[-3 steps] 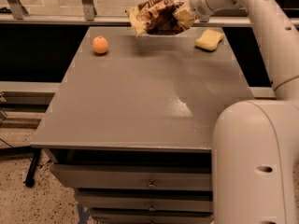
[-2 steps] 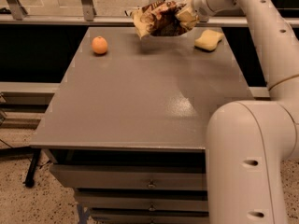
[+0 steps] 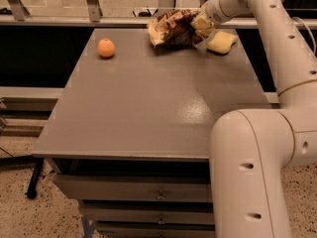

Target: Move brown chip bag near sponge

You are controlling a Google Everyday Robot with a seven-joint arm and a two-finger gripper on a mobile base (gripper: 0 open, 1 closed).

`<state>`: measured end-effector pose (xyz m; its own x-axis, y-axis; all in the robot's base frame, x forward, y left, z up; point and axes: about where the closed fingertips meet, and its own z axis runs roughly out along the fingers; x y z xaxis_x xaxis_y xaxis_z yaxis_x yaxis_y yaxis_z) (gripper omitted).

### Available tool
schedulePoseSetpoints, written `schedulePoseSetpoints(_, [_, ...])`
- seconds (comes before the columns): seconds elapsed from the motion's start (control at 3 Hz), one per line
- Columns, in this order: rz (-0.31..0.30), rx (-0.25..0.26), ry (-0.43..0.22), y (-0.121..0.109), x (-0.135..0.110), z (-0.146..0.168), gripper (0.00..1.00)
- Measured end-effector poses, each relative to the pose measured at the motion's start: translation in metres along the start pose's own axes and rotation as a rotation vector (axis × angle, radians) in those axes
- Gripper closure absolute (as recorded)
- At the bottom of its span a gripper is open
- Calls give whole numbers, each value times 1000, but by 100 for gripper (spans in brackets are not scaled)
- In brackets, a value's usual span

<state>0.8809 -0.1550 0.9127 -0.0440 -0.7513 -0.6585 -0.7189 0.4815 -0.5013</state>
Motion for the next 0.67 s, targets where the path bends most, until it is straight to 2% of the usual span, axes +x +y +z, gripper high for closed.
schedulePoseSetpoints(0.67, [-10, -22, 47, 5, 8, 5, 30])
